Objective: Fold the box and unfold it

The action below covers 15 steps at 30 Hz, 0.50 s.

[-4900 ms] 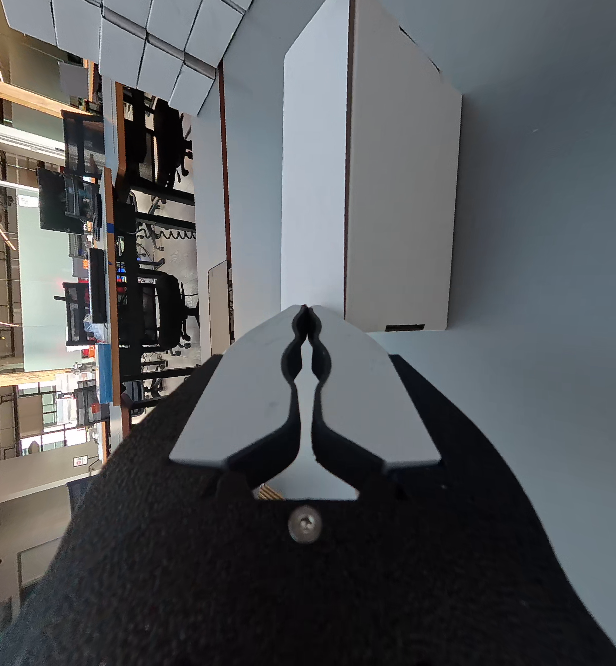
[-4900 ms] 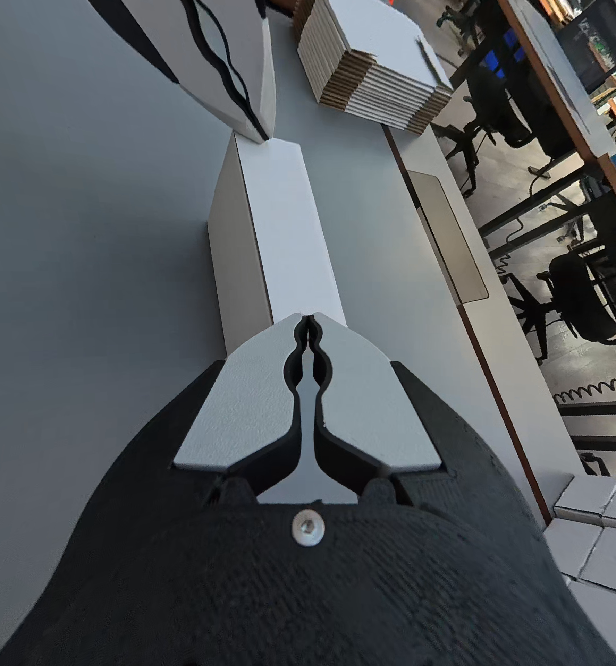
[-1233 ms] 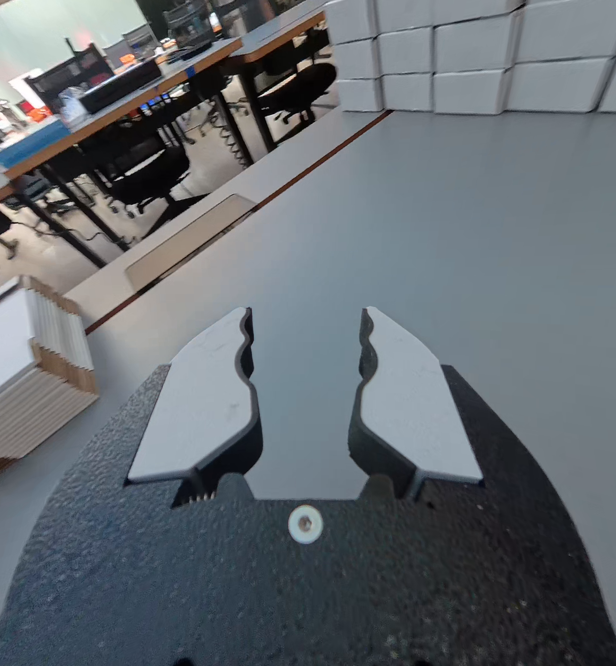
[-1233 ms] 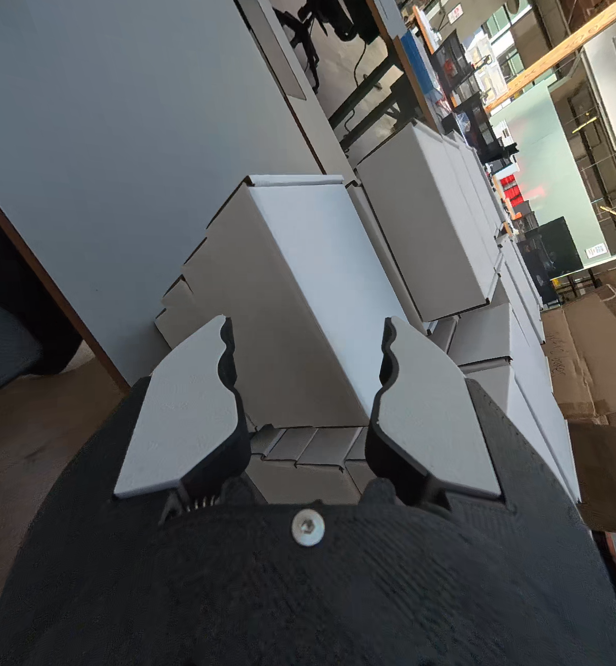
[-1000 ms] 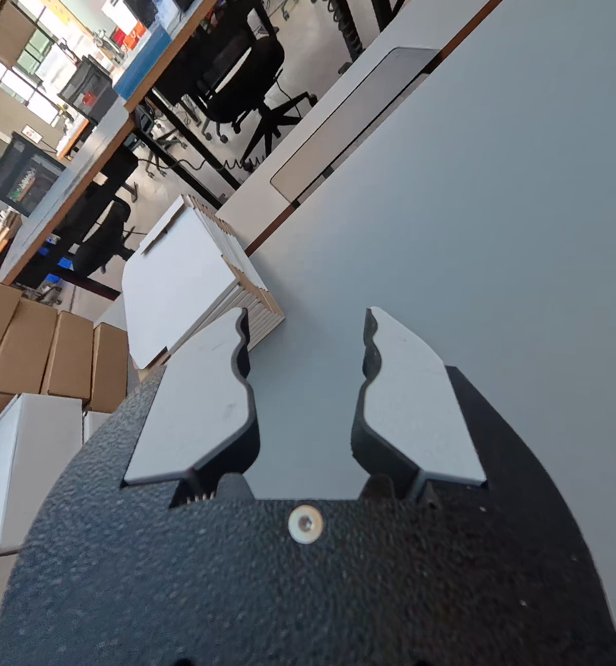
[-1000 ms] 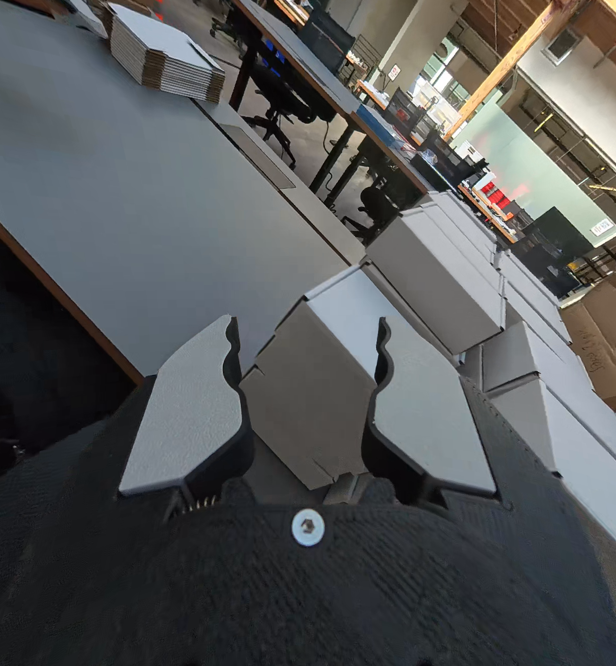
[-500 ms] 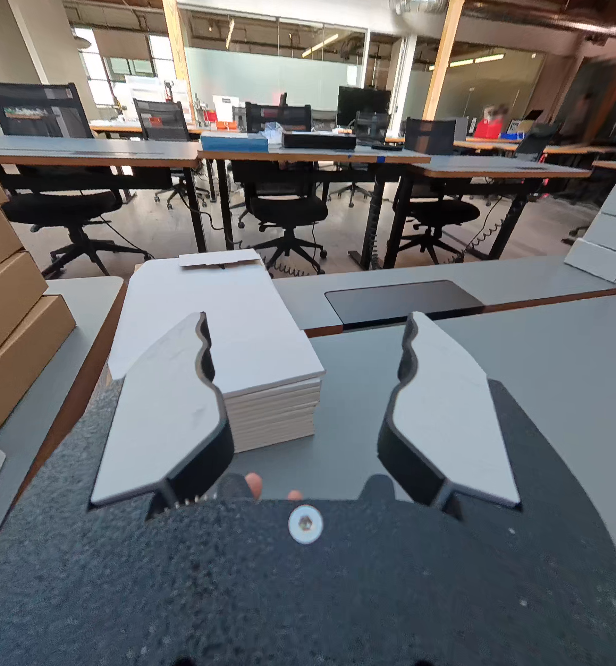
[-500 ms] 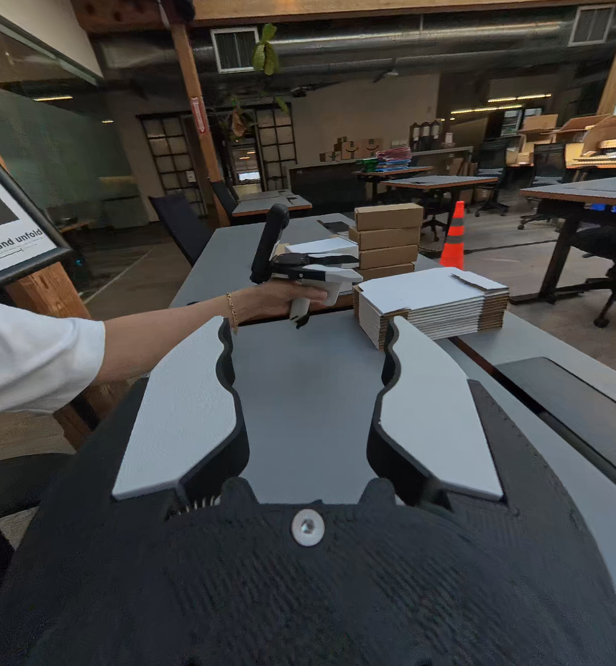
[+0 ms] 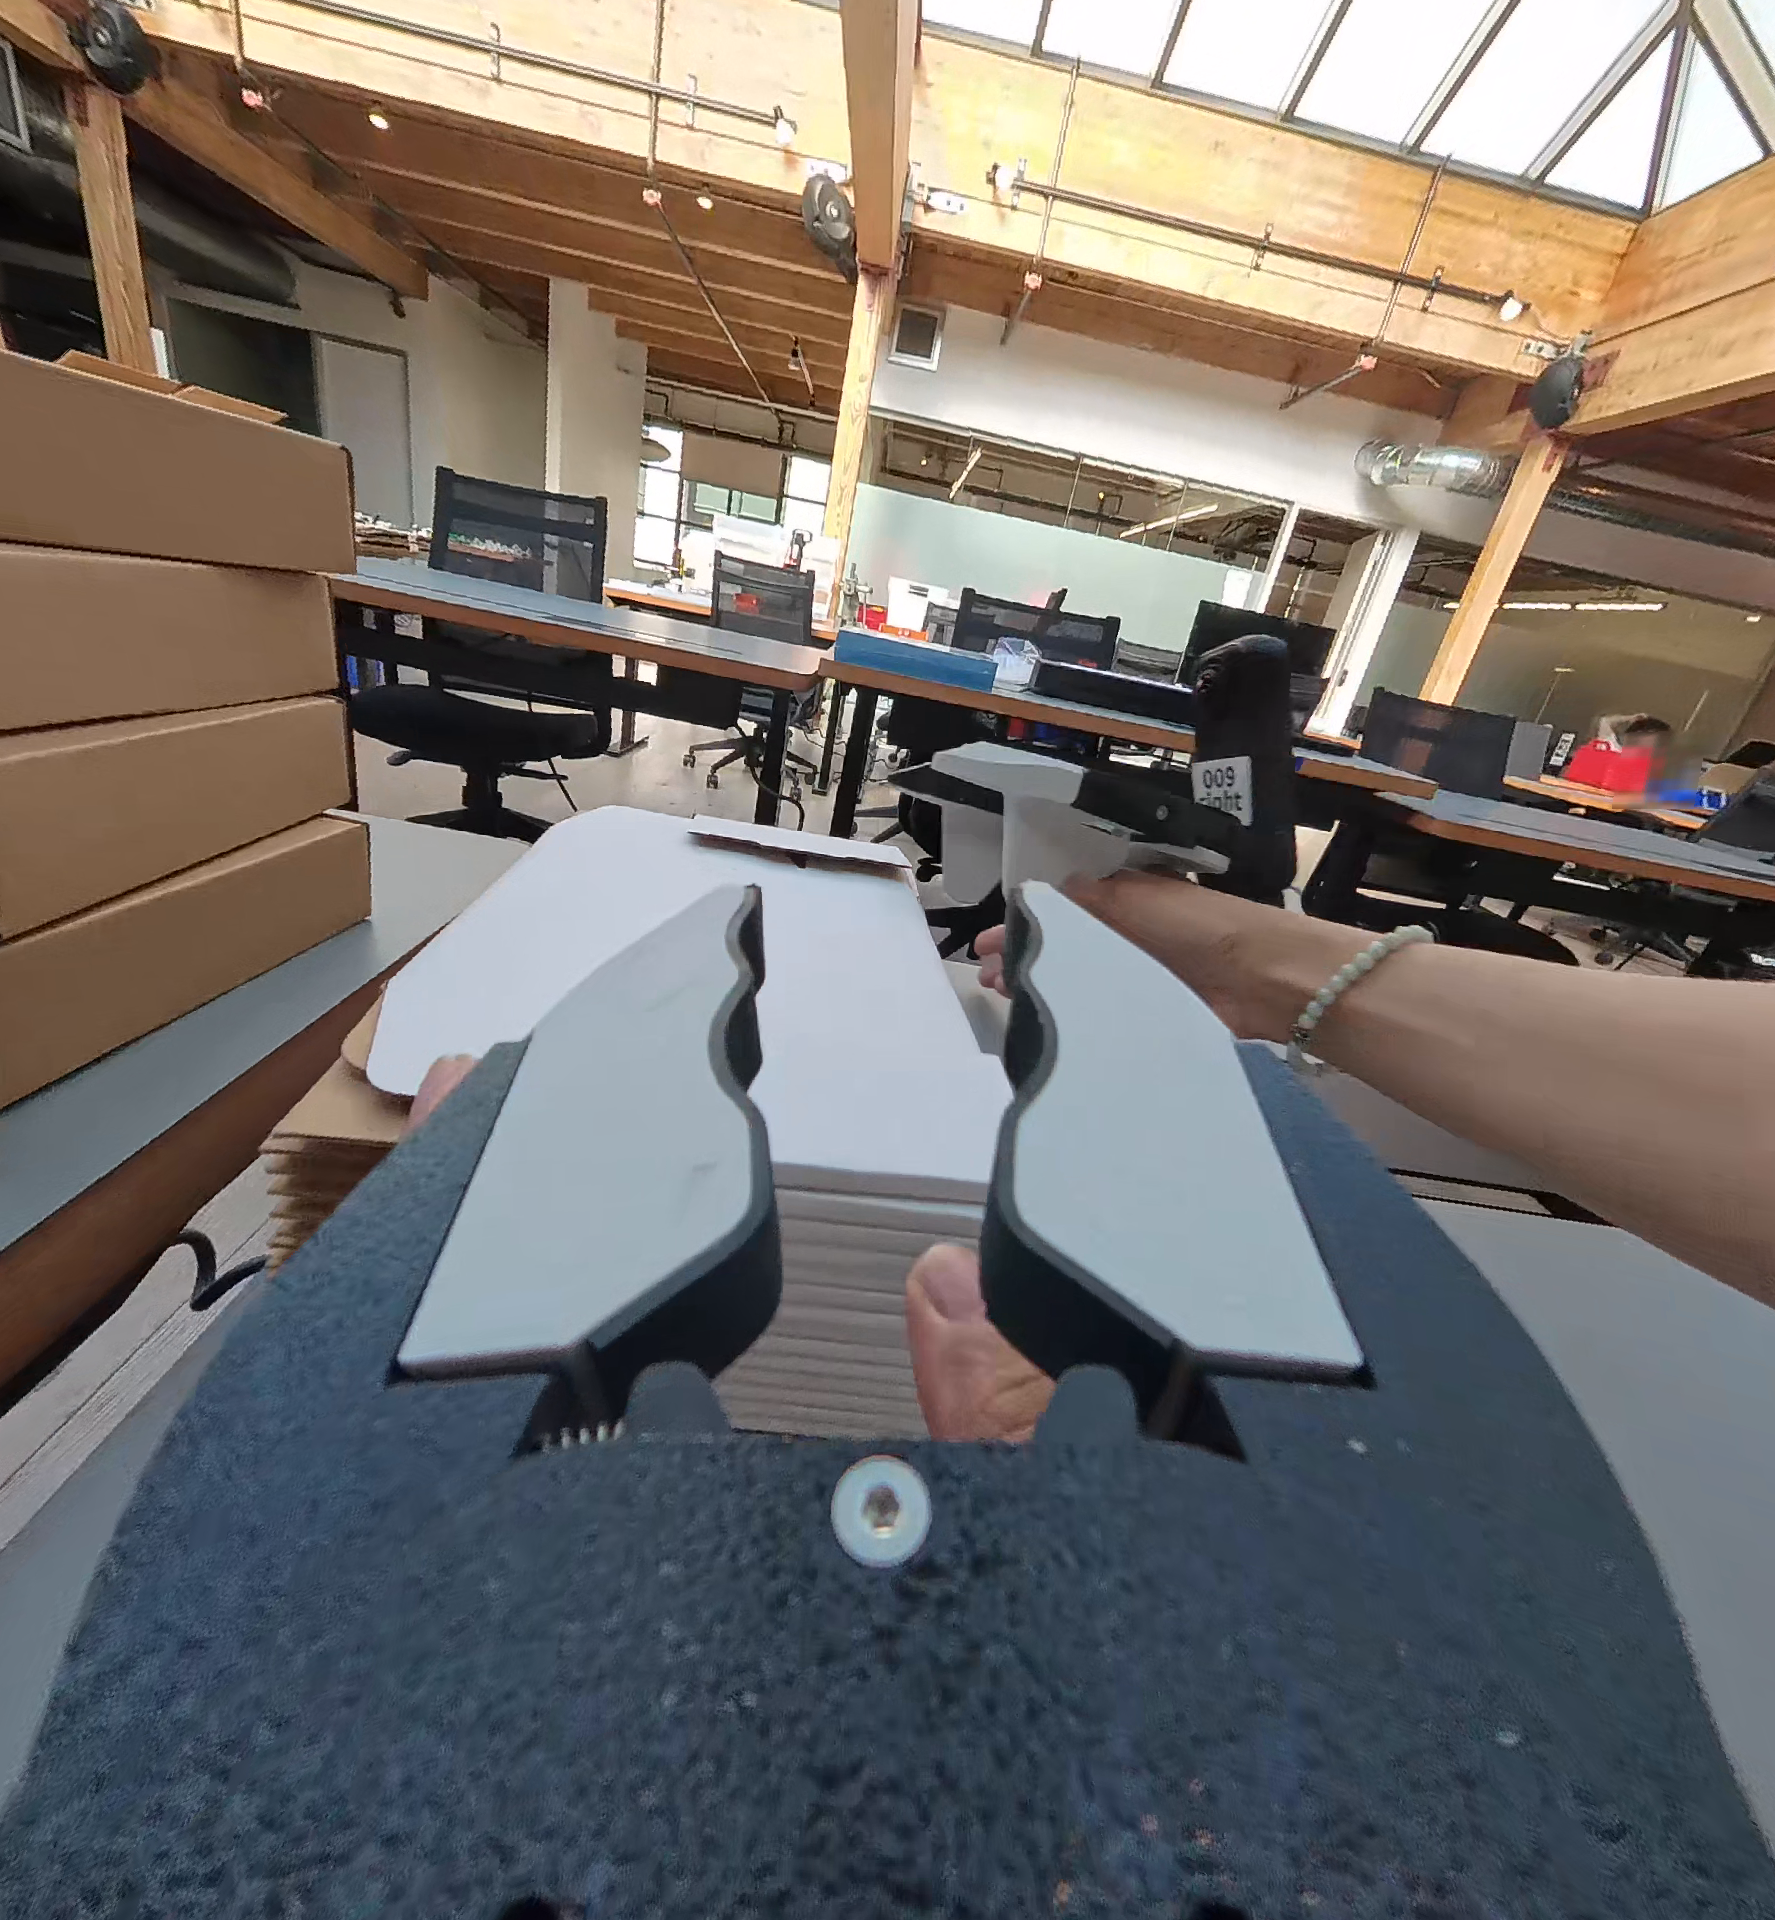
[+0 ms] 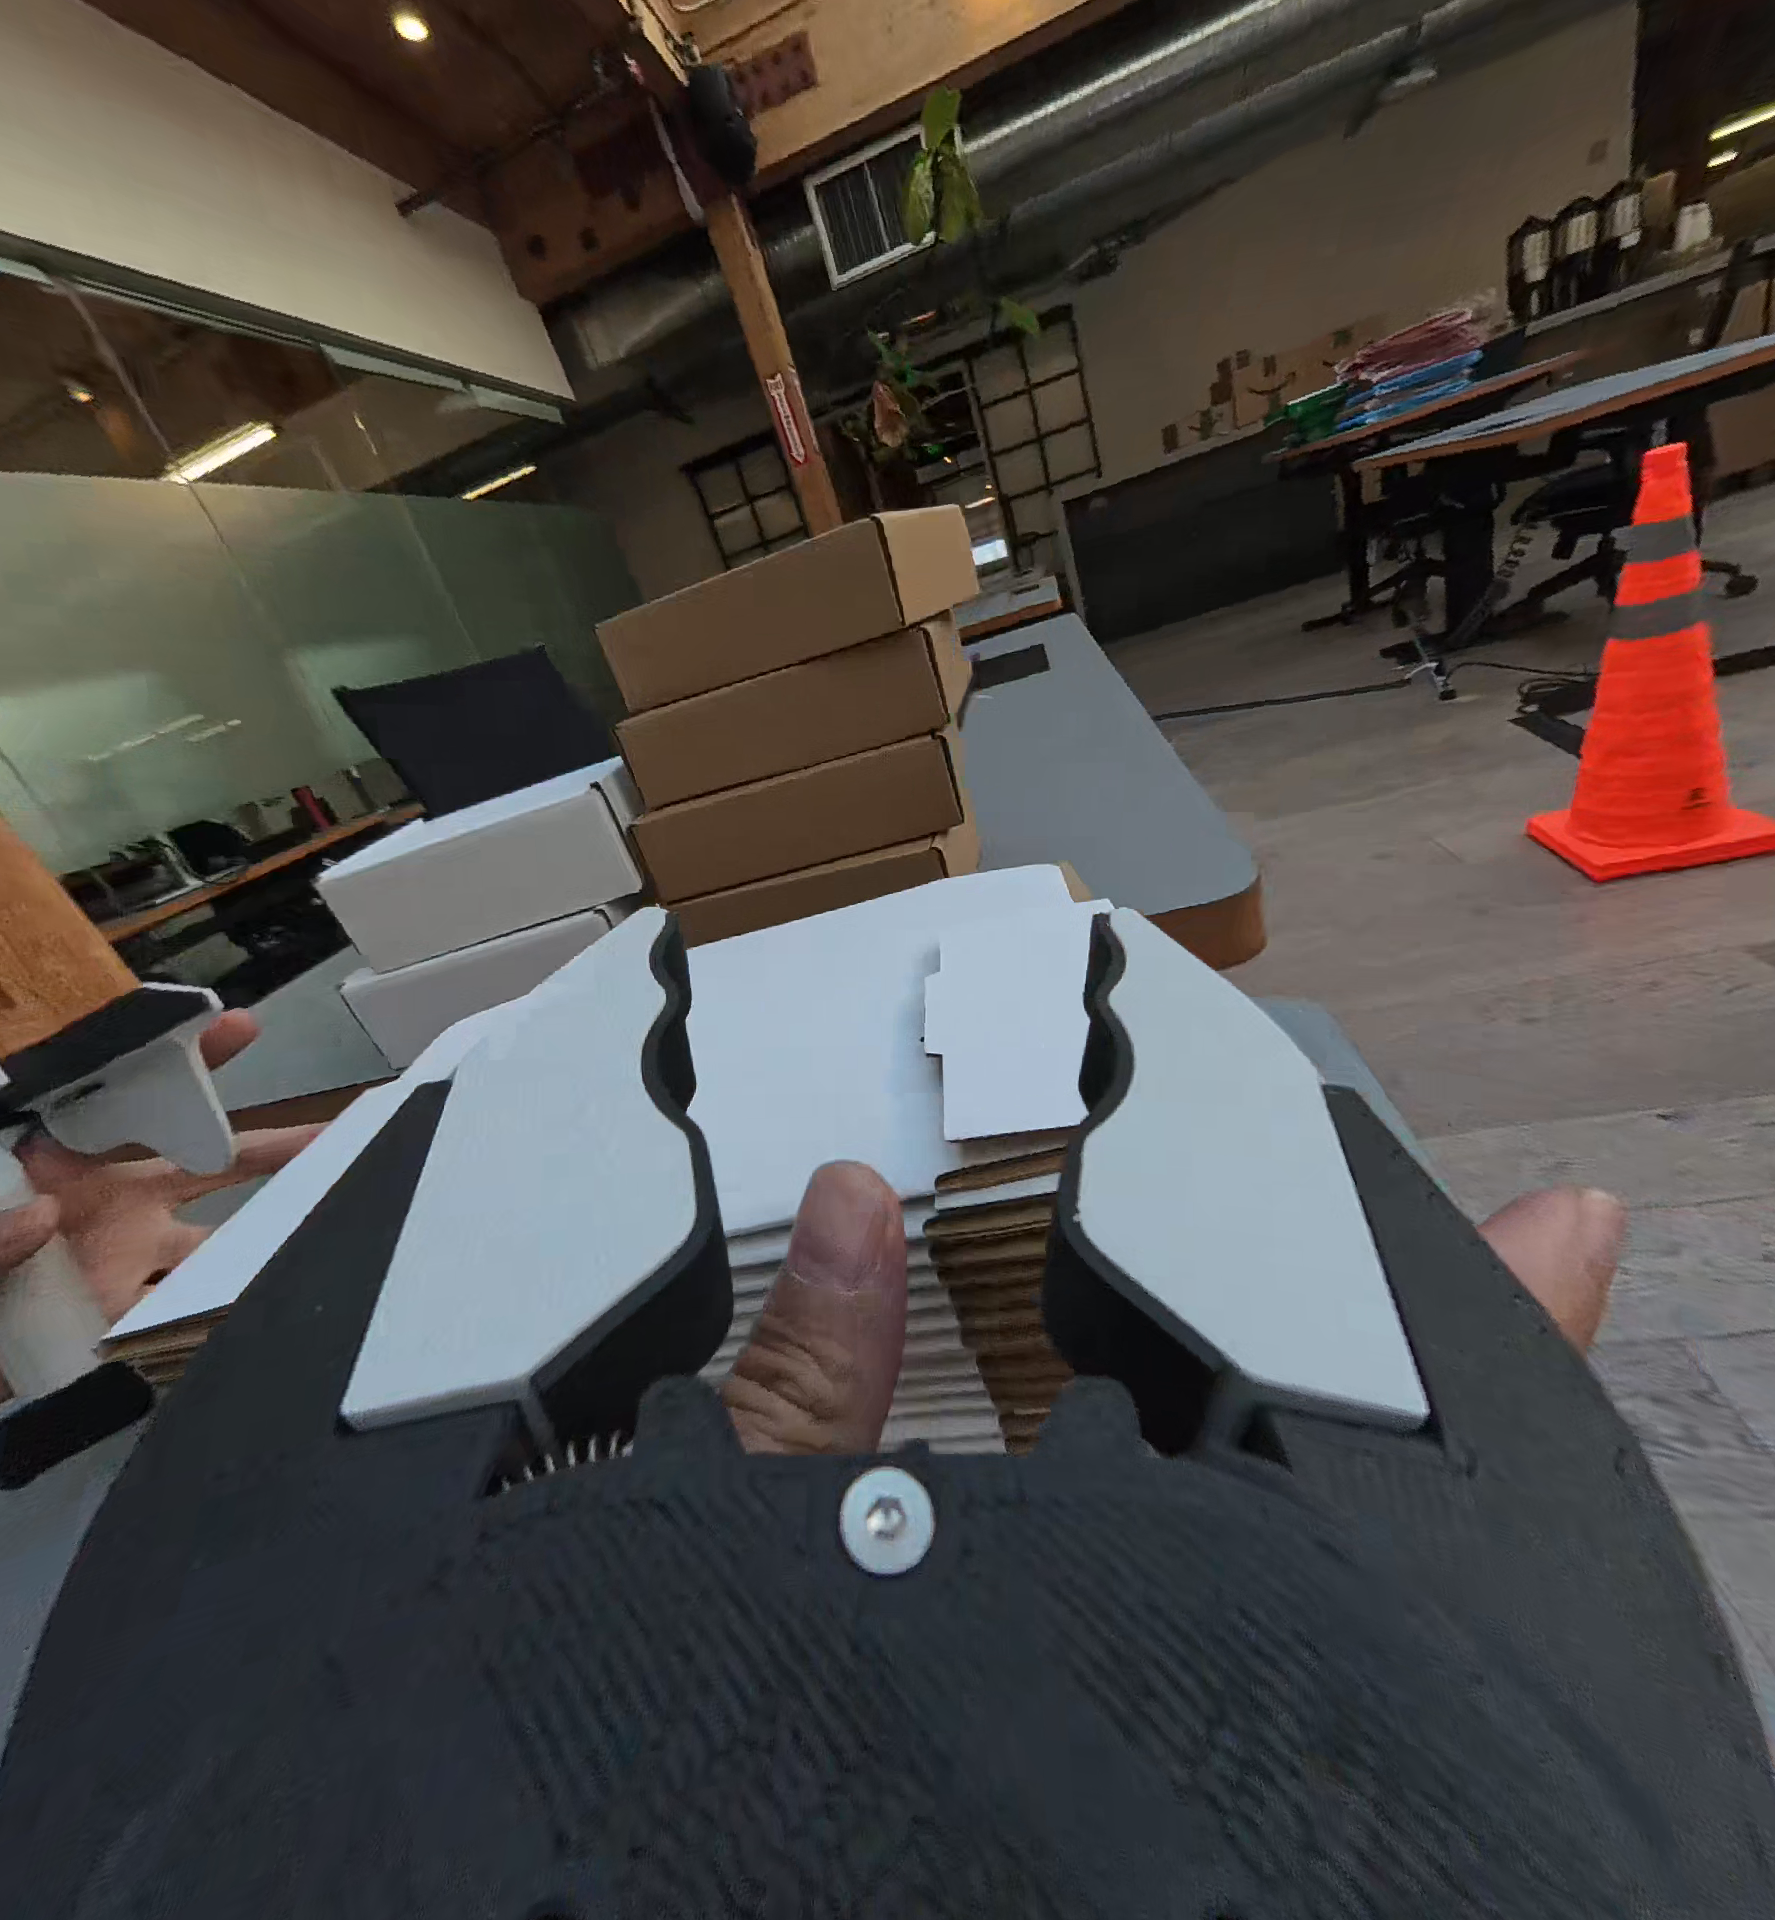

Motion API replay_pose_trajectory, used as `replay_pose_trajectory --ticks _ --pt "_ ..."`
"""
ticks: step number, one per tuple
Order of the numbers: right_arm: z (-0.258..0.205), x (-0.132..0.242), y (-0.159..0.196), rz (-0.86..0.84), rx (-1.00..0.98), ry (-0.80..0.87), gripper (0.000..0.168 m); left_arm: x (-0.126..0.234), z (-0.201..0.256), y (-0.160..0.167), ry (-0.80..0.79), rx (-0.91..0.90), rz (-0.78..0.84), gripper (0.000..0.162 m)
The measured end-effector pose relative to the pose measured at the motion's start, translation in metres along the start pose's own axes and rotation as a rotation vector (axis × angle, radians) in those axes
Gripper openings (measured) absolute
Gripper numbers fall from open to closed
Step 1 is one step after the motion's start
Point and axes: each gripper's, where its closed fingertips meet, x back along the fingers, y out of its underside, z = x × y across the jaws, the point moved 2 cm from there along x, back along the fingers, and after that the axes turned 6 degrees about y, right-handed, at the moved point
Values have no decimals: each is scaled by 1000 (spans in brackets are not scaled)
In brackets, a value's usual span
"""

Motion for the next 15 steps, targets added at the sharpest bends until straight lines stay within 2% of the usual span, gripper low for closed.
replay_pose_trajectory --ticks 4,6,8,10,12,15 --pt "9 -31 -3 54 -149 -160 76 -10 -1 8 63 117 44 30" --pt "6 -39 -3 19 -238 -251 89 -14 6 3 108 114 95 28" --pt "-5 -37 -1 -1 -299 -341 87 -20 12 4 145 68 115 27" --pt "-24 -27 7 -87 -352 -415 76 -21 10 4 119 -36 97 28" --pt "-52 -6 17 -177 -378 -471 73 -15 4 2 143 -109 90 28" --pt "-99 35 35 -217 -182 -380 67 -11 -8 0 300 -142 101 30"
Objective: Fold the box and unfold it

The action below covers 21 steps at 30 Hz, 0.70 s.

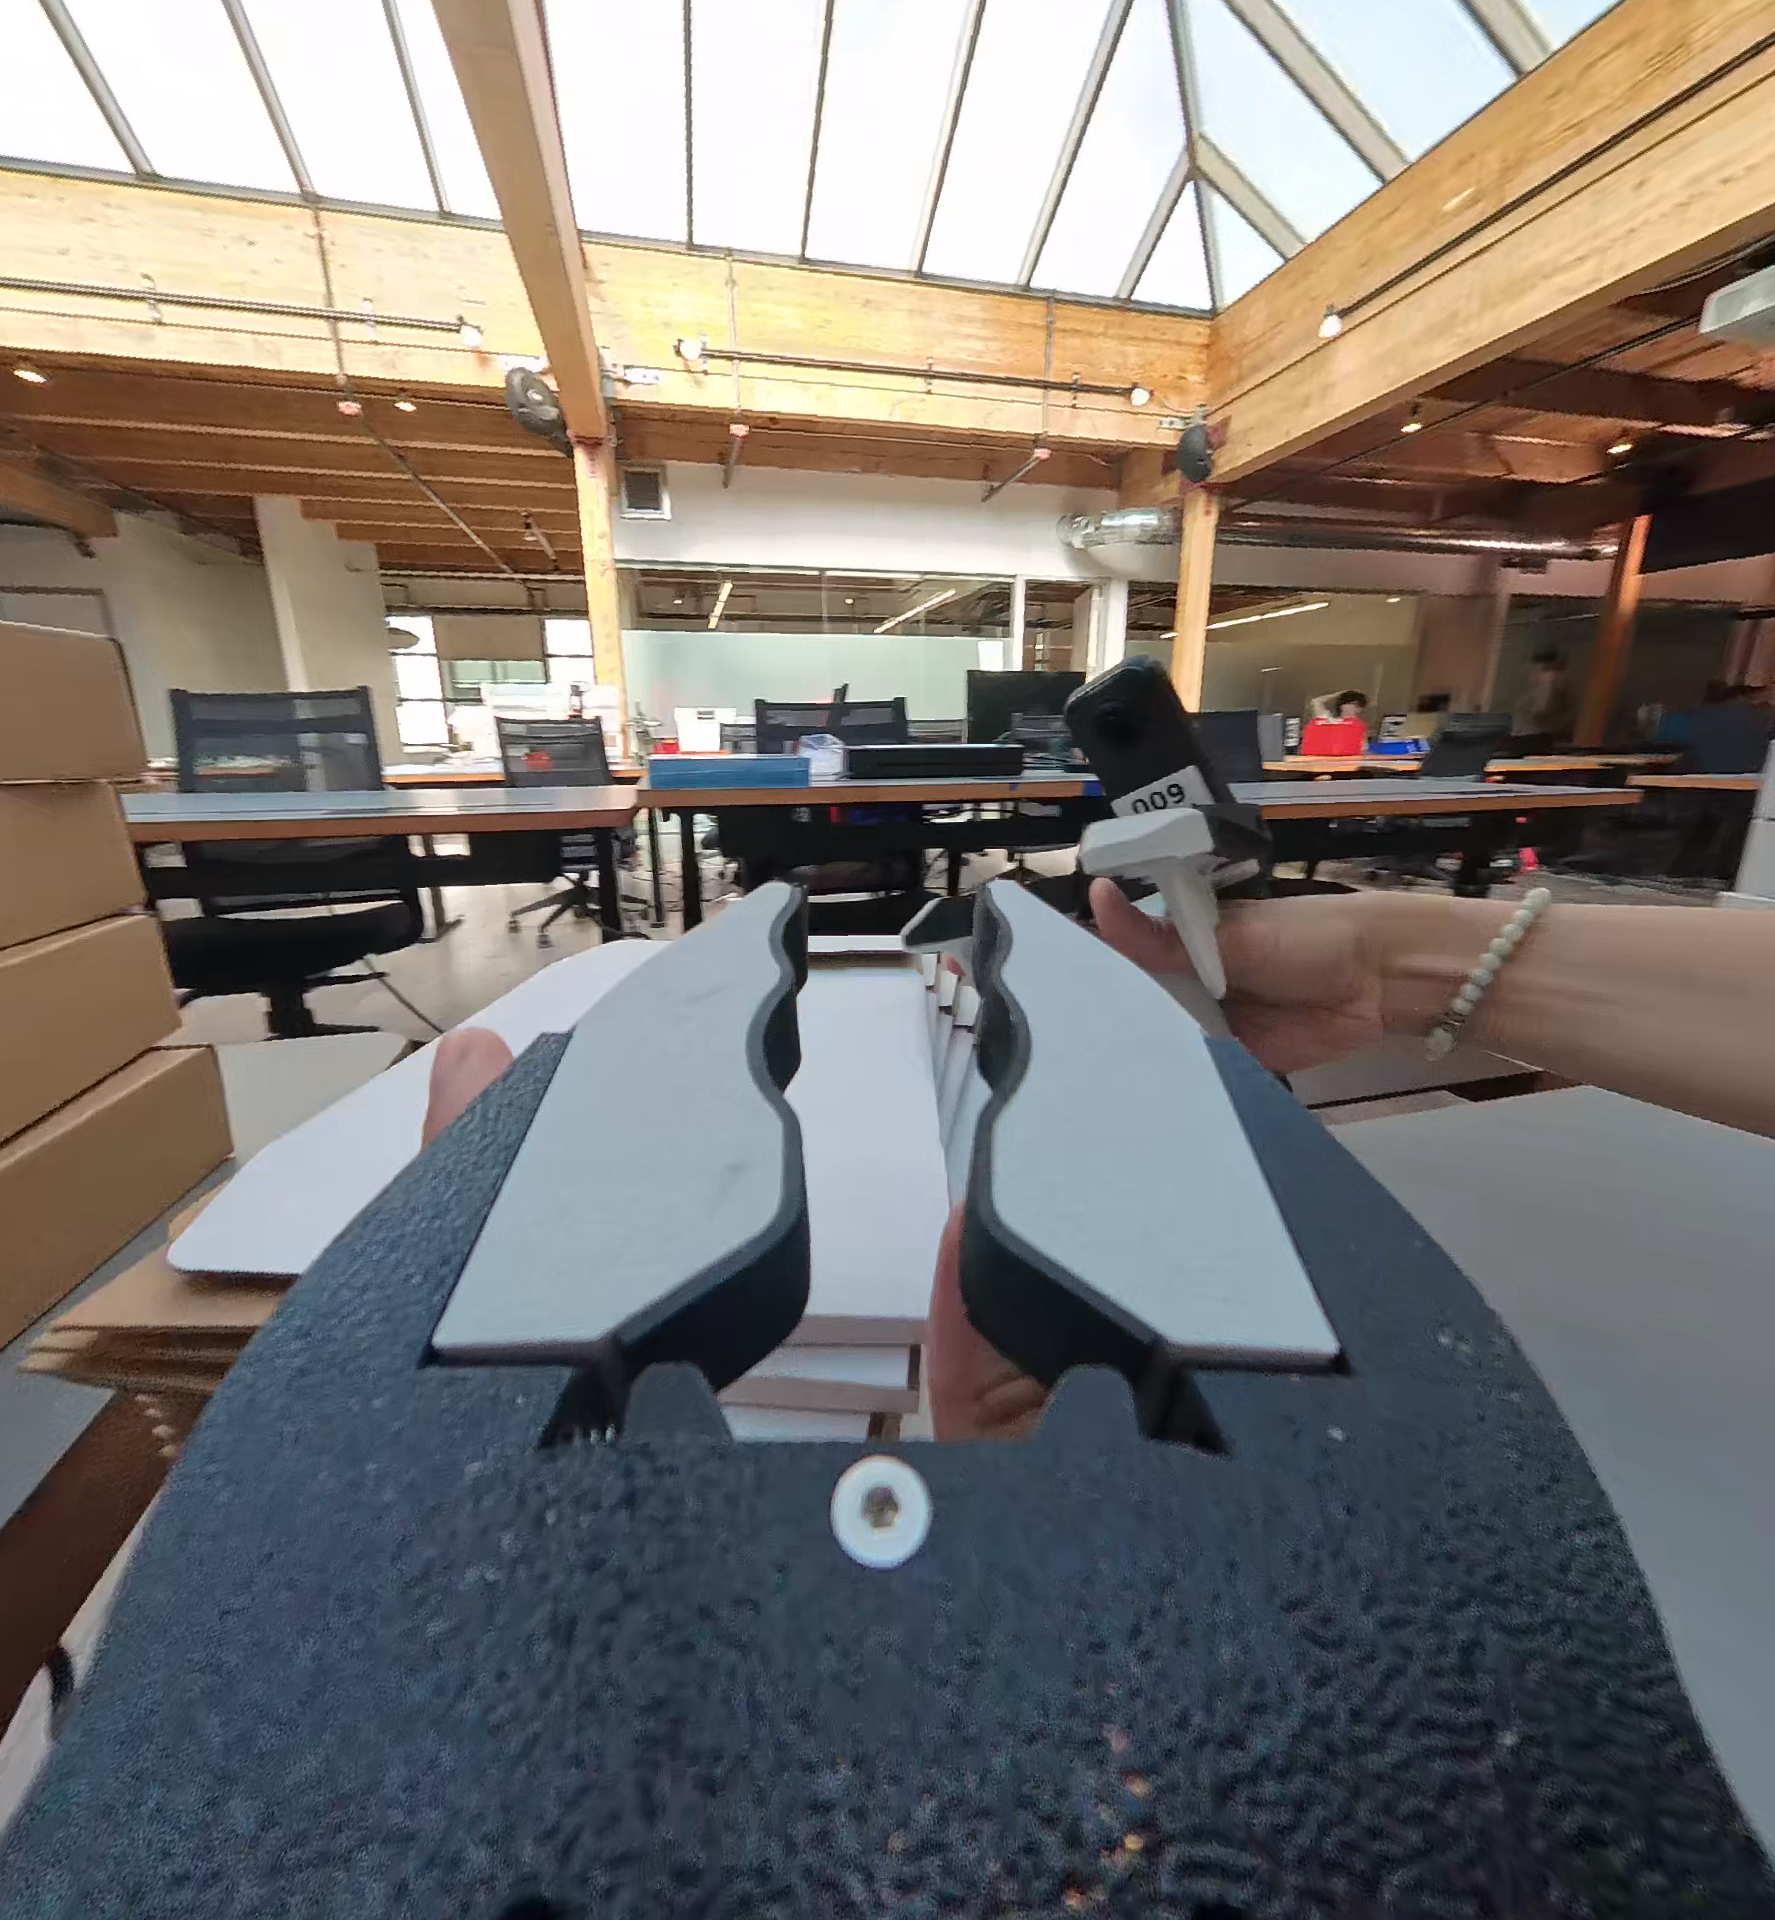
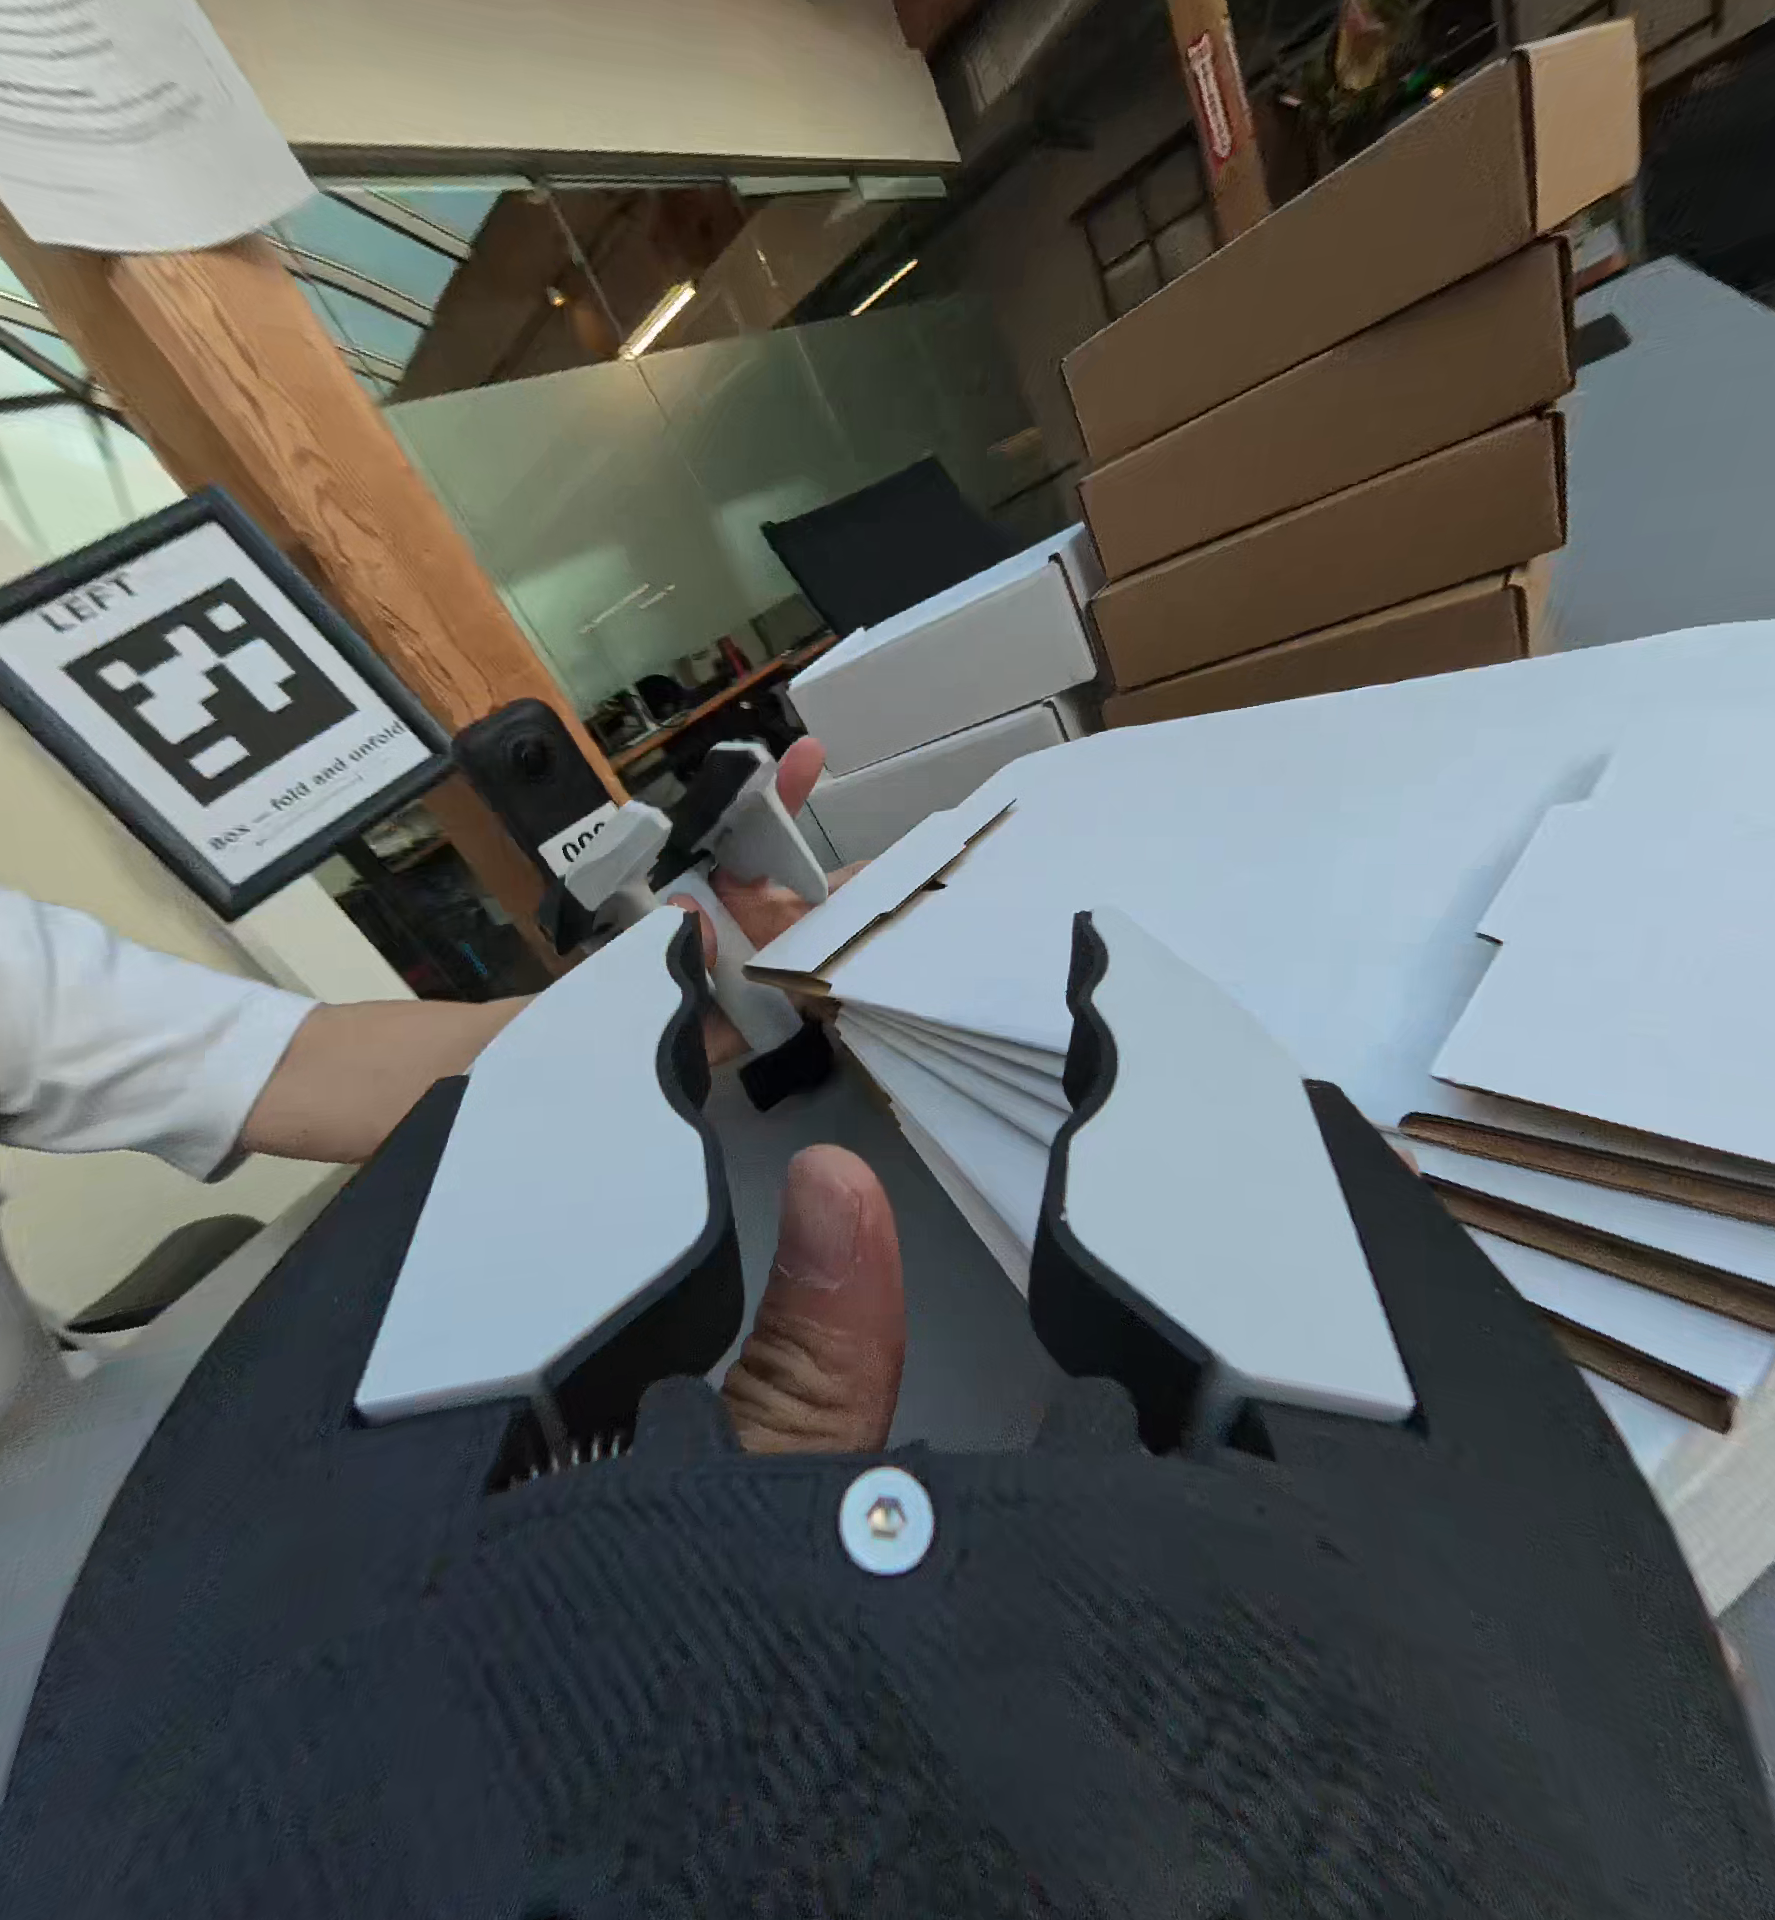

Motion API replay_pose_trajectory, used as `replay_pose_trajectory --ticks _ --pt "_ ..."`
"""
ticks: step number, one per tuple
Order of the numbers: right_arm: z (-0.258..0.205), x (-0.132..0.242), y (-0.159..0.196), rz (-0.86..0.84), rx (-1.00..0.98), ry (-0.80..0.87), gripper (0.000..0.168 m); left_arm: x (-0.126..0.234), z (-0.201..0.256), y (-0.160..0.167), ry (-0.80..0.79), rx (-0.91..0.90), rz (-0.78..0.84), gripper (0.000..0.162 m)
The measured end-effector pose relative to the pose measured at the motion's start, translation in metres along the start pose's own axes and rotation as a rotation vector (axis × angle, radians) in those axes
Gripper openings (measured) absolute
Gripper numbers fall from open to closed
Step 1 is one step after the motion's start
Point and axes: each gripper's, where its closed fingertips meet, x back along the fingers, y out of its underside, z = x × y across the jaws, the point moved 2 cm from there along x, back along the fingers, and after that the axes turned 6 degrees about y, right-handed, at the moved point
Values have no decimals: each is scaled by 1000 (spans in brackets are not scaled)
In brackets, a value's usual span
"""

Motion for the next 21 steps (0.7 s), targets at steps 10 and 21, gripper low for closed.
replay_pose_trajectory --ticks 10,21 --pt "-124 82 -16 179 258 395 64 35 -28 -55 166 185 5 29" --pt "29 20 -55 196 -59 40 68 33 61 -15 -82 173 70 46"
